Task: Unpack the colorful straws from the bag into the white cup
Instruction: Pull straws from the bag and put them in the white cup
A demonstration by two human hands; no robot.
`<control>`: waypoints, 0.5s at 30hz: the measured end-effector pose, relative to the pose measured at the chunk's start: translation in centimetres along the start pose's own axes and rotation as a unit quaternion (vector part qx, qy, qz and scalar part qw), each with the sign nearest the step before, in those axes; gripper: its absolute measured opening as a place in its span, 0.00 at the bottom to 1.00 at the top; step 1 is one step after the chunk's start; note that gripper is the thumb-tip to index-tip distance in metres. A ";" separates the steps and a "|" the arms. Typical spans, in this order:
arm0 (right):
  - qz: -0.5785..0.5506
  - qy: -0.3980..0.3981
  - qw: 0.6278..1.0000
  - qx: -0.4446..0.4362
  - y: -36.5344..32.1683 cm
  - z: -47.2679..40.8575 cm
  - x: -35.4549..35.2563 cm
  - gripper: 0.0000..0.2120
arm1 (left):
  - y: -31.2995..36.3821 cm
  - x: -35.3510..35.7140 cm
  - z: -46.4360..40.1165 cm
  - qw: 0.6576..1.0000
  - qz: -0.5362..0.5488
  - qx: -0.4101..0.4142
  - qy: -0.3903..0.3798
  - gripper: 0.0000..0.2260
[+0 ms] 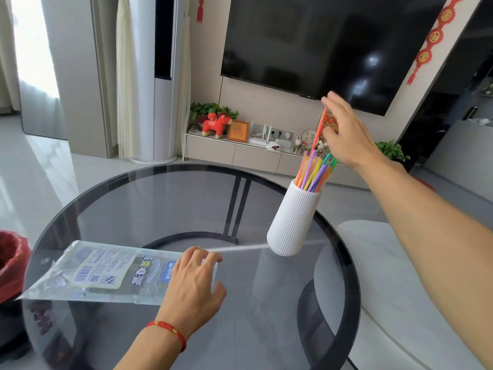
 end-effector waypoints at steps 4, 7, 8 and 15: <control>0.001 0.021 1.000 0.002 0.6 0.9 0.2 0.24 | -0.1 0.0 -0.1 1.000 0.002 0.001 0.007 0.18; -0.001 -0.003 1.000 0.002 1.3 2.9 1.8 0.22 | -0.2 0.1 -0.3 1.000 0.000 0.000 0.004 0.19; 0.005 -0.026 1.000 0.000 1.7 3.9 2.6 0.22 | -0.1 0.1 -0.3 1.000 -0.004 0.003 0.000 0.19; -0.034 -0.047 0.998 0.015 2.9 5.9 4.4 0.25 | -1.5 0.2 0.0 0.987 -0.131 0.023 -0.090 0.37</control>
Point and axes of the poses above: each hand's wrist, its own z-axis away from the middle knuckle, its own x-axis out of the palm, y = z × x, the point moved 6 cm from there along -z, towards the middle knuckle, and after that the axes turned 7 degrees about -z, right-handed, at the moved point
